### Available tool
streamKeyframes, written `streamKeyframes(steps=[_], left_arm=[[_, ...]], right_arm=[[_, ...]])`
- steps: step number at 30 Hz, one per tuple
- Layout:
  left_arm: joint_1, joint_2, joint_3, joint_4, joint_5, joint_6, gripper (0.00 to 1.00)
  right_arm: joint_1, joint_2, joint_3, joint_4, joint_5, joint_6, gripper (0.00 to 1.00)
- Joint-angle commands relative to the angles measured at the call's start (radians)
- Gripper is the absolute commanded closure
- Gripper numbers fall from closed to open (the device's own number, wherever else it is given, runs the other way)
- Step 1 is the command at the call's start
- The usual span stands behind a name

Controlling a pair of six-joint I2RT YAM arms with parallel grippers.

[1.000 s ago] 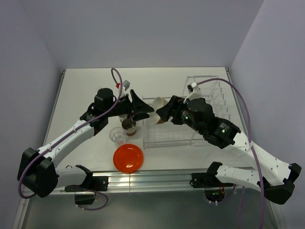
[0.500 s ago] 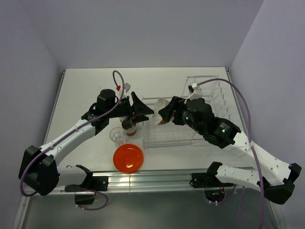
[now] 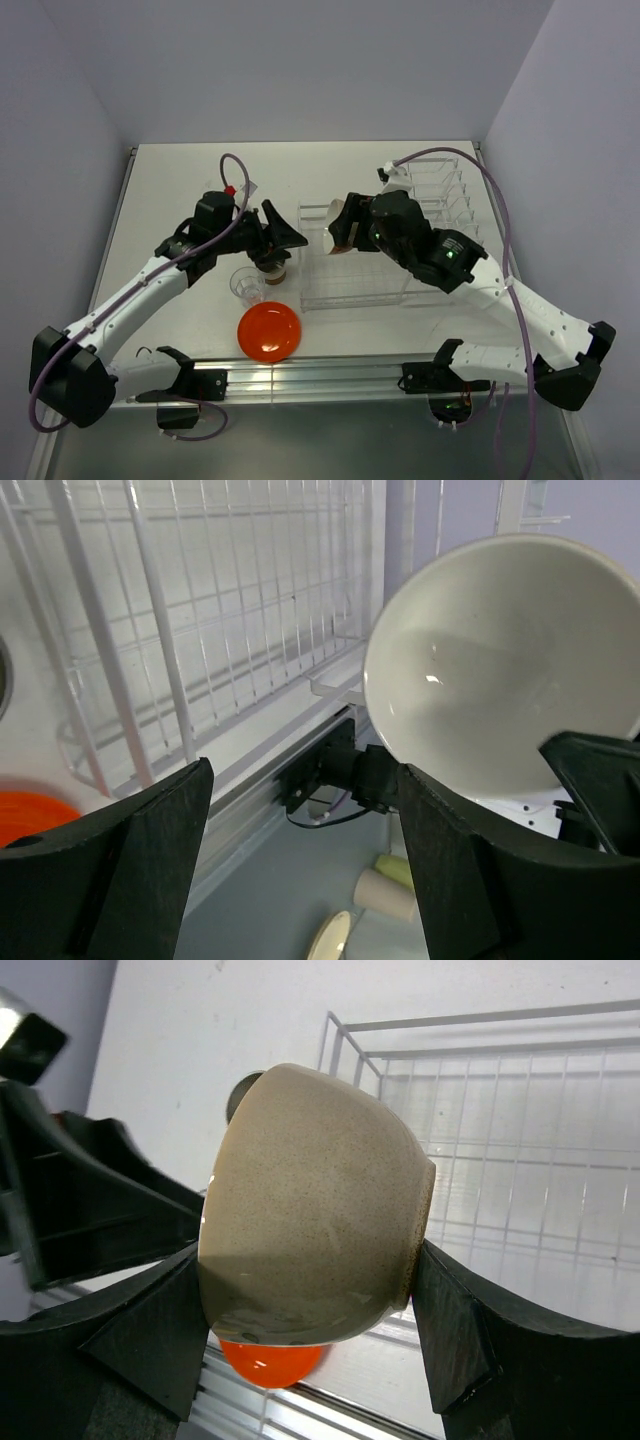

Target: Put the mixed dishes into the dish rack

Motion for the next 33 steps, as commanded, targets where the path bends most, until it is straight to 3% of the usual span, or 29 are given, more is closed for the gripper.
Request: streamKeyframes(steps=[1, 12, 33], left_arm=[[0.014, -0.064, 0.057, -0.088, -0.070, 0.073, 0.20], [0.055, -0.130, 0.065, -0.218, -0.110, 0.144, 0.19], [0.106, -0.187, -0.002, -0.269, -0.099, 0.210, 0.19]], right_arm=[[0.006, 0.033, 0.077, 0.038, 0.072, -0.033, 1.00], [0.038, 0.175, 0.132, 0.007, 0.174, -0.059, 1.00], [0.082, 0.497, 0.327, -0.205, 0.440, -0.086, 1.00]])
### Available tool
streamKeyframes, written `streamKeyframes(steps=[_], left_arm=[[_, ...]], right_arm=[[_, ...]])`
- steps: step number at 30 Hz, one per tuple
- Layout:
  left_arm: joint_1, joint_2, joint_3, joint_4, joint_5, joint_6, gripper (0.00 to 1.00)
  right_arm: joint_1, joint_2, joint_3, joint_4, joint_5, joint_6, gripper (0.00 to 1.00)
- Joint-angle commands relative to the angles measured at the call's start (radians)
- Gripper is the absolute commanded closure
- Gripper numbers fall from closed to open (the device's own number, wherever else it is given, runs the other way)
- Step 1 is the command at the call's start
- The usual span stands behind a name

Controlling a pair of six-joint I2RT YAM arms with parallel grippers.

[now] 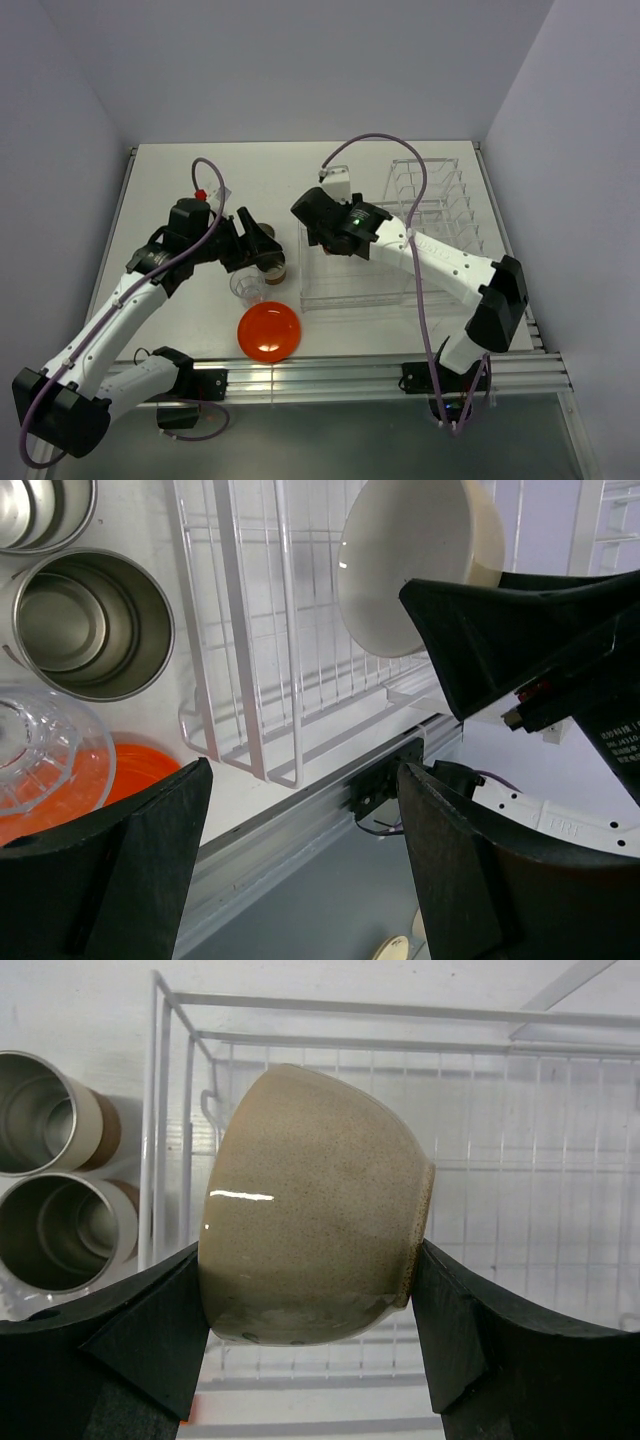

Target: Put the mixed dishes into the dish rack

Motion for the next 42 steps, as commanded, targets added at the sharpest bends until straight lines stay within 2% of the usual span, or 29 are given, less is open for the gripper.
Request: streamKeyframes(steps=[1, 14, 23, 42], left_arm=[[0.006, -0.021, -0.015, 0.000, 0.008, 0.035, 0.20], [0.029, -0.049, -0.044, -0.015, 0.012, 0.061, 0.20], [0.039, -0.061, -0.061, -0.020, 0.023, 0.070, 0.20], [0.049, -0.081, -0.080, -0.021, 0.044, 0.071, 0.20]], right_arm=[[0.007, 0.034, 0.102, -0.039, 0.134, -0.007, 1.00], [0.007, 0.242, 0.239, -0.166, 0.289, -0.036, 1.00], [0.002, 0.339, 0.276, -0.225, 0.366, -0.040, 1.00], [-0.048, 0.406, 0.236, -0.329, 0.453, 0.013, 1.00]])
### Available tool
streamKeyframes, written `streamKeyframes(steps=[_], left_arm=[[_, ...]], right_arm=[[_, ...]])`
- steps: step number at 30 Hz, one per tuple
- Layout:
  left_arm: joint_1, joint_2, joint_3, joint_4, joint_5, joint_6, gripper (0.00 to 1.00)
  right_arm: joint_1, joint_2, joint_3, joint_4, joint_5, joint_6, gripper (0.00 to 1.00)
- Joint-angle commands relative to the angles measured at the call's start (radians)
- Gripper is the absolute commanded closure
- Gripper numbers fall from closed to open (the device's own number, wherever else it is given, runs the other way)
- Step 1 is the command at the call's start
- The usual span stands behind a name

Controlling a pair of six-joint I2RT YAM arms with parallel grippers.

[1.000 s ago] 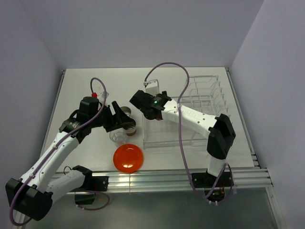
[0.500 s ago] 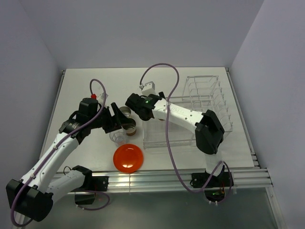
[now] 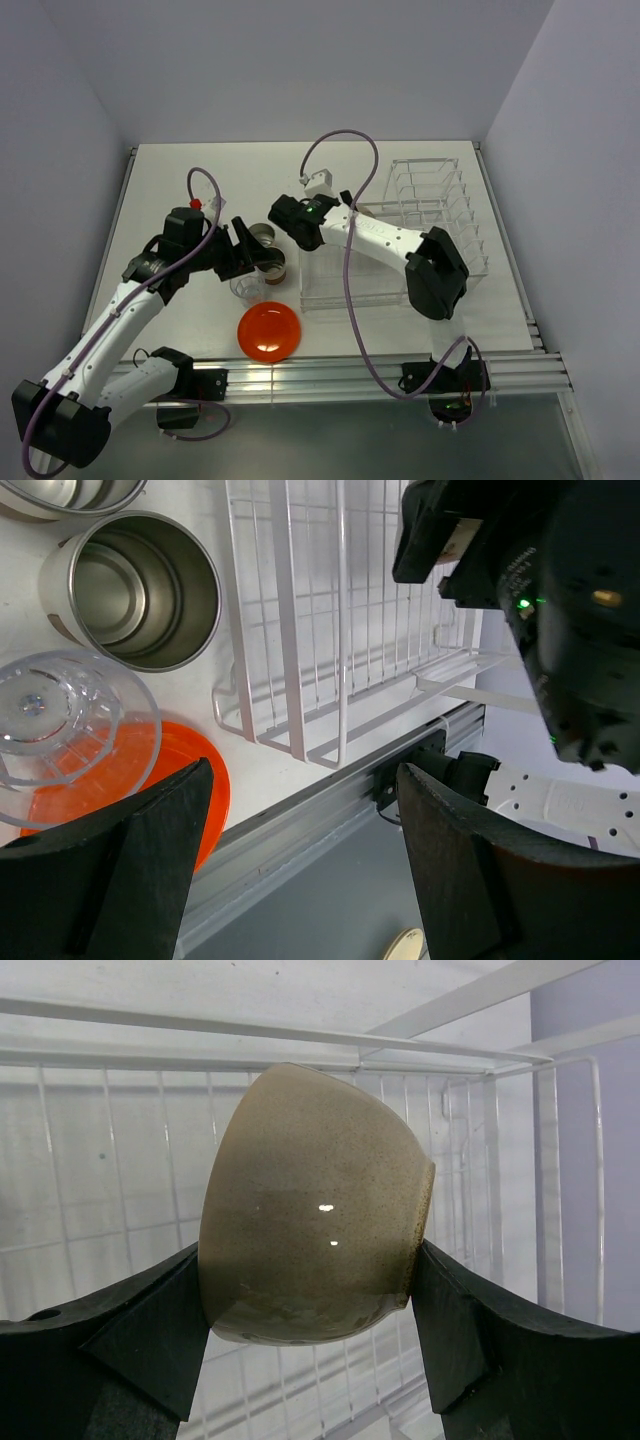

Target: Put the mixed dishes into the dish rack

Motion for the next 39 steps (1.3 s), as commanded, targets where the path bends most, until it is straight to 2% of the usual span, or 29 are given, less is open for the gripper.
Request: streamKeyframes(steps=[1, 31, 39], left_arm=[[0.006, -0.027, -0.004, 0.008, 0.020, 0.025, 0.20], [0.022, -0.037, 0.013, -0.025, 0.030, 0.048, 0.20], [0.025, -0.034, 0.023, -0.038, 0.028, 0.051, 0.20]], right_arm=[[-0.015, 0.028, 0.016, -0.056, 0.120, 0.029, 1.00], [-0.091, 0.116, -0.004, -0.061, 0.159, -0.017, 1.00], [-0.102, 0.125, -0.012, -0.026, 0.114, -0.044, 0.88]])
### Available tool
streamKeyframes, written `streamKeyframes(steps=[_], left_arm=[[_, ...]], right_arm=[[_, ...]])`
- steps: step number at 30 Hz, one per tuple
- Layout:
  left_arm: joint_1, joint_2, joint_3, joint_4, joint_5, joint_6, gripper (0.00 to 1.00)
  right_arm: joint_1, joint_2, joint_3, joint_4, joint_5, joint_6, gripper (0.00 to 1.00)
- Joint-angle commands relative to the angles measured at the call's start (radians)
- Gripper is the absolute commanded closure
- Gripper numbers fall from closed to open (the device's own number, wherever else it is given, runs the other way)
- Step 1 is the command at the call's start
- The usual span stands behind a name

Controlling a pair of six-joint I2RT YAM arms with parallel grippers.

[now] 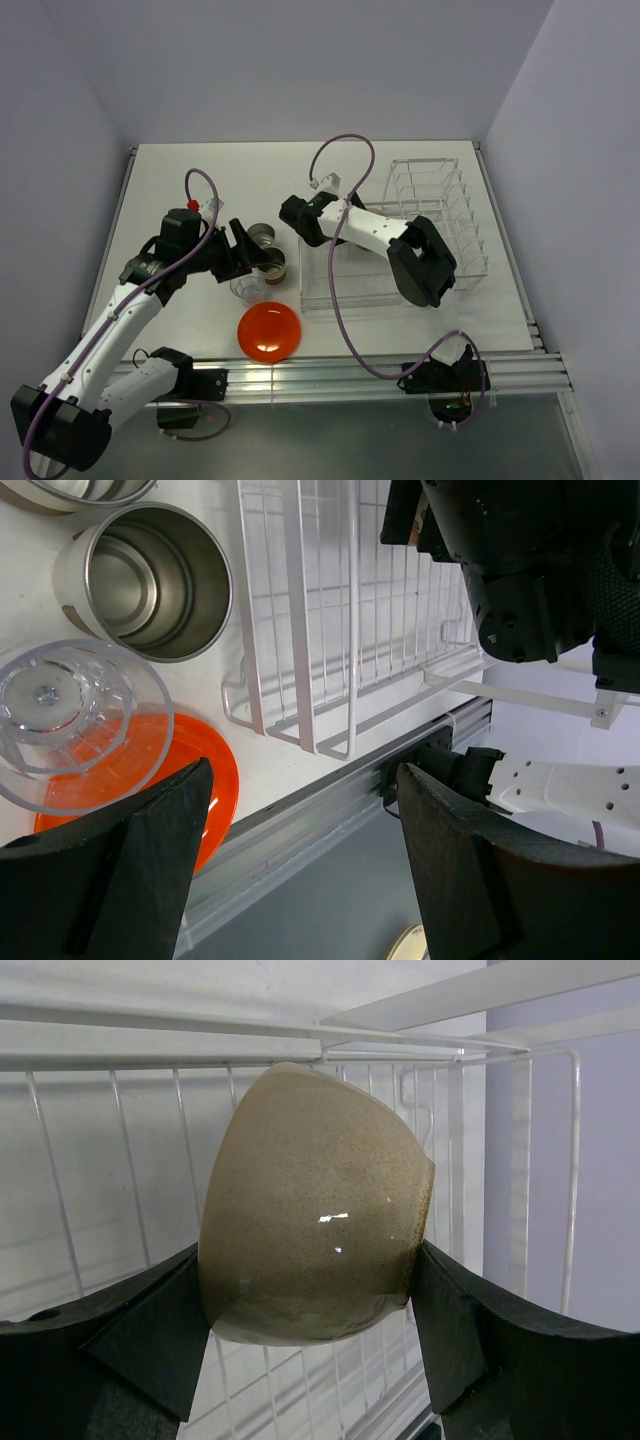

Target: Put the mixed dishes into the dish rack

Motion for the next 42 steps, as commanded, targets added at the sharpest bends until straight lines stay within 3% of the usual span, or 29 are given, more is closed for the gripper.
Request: streamKeyframes(steps=[1, 6, 11, 18, 24, 34, 42], left_arm=[[0.006, -0.014, 0.025, -0.012, 0.021, 0.027, 0.20], [0.006, -0.011, 0.038, -0.020, 0.017, 0.032, 0.20], [0.007, -0.014, 0.036, -0.023, 0.015, 0.032, 0.20], [0.009, -0.023, 0.035, -0.032, 0.012, 0.035, 0.20], [0.013, -0.029, 0.035, -0.037, 0.015, 0.037, 0.19], [0.013, -0.041, 0.025, -0.052, 0.001, 0.041, 0.19], [0.013, -0.040, 0.048, -0.116, -0.086, 0.053, 0.19]], right_arm=[[-0.010, 0.000, 0.000, 0.014, 0.056, -0.013, 0.85], [-0.013, -0.013, 0.000, 0.041, 0.007, -0.037, 0.73], [-0.016, -0.022, 0.002, 0.063, -0.039, -0.055, 0.43], [-0.031, -0.025, -0.012, 0.092, -0.092, -0.072, 0.15], [-0.036, -0.028, -0.035, 0.123, -0.128, -0.097, 0.07], [-0.042, -0.106, -0.101, 0.228, -0.266, -0.141, 0.04], [-0.043, -0.143, -0.121, 0.268, -0.390, -0.164, 0.04]])
